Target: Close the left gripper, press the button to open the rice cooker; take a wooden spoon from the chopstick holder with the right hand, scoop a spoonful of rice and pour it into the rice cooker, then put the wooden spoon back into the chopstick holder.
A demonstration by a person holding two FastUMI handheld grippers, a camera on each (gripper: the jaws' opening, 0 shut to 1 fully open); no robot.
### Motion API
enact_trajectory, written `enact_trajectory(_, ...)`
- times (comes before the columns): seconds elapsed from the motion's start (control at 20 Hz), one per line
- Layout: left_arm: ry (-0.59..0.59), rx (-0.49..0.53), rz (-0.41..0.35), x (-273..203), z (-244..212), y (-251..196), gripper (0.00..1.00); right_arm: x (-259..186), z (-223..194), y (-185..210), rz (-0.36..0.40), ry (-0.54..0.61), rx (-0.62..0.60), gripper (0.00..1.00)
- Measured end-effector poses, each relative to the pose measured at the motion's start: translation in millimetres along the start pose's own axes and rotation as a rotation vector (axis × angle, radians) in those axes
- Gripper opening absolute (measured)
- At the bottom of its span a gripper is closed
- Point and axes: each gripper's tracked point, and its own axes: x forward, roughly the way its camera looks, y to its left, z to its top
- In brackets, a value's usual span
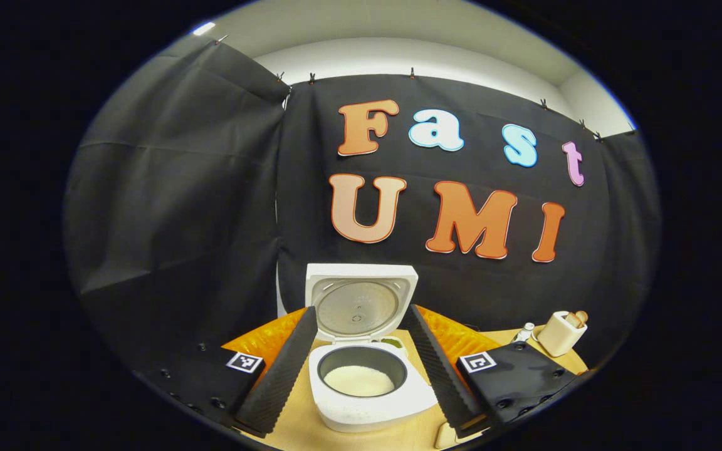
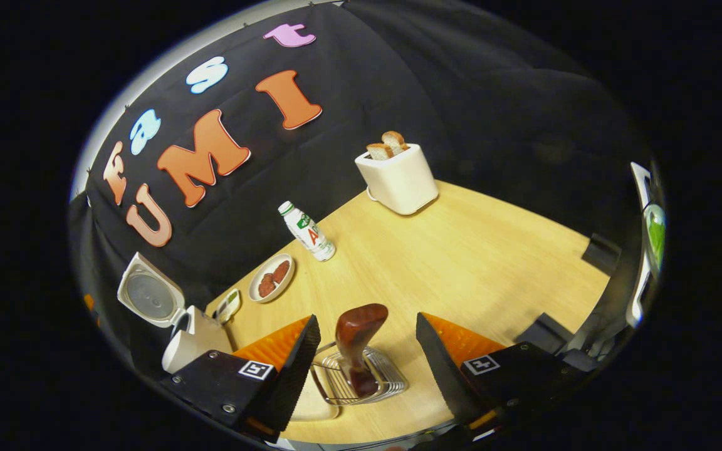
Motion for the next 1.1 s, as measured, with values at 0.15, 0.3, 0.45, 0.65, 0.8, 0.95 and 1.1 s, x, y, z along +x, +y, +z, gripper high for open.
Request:
enact_trajectory(0.15, -0.031, 0.018, 0.002, 21.1, 35.0, 0.3, 0.99, -15.3, 16.7, -6.4, -0.054, -0.039, -0.067, 0.94)
enact_trajectory(0.3, -0.059, 0.037, -0.003, 45.1, 72.6, -4.8, 0.98, -34.3, 33.4, -8.2, -0.086, -0.074, -0.123, 0.95)
enact_trajectory(0.45, -0.012, 0.017, -0.037, 69.8, 95.8, -8.9, 0.98, -45.2, 42.7, -0.3, -0.084, -0.093, -0.123, 0.95)
enact_trajectory(0.65, 0.064, -0.039, -0.094, 114.9, 103.5, -18.2, 0.98, -57.3, 50.9, 1.1, -0.086, -0.110, -0.124, 0.94)
enact_trajectory(0.8, 0.129, -0.052, -0.076, 156.7, 101.0, -12.3, 0.99, -63.1, 56.6, 1.6, -0.097, -0.115, -0.144, 0.95)
enact_trajectory(0.95, 0.209, -0.018, -0.060, 197.2, 90.4, -8.6, 0.99, -67.8, 65.1, -0.8, -0.109, -0.132, -0.144, 0.95)
enact_trajectory(1.1, 0.277, -0.007, -0.051, 230.8, 73.9, -8.1, 0.98, -69.9, 71.8, -3.7, -0.127, -0.138, -0.144, 0.95)
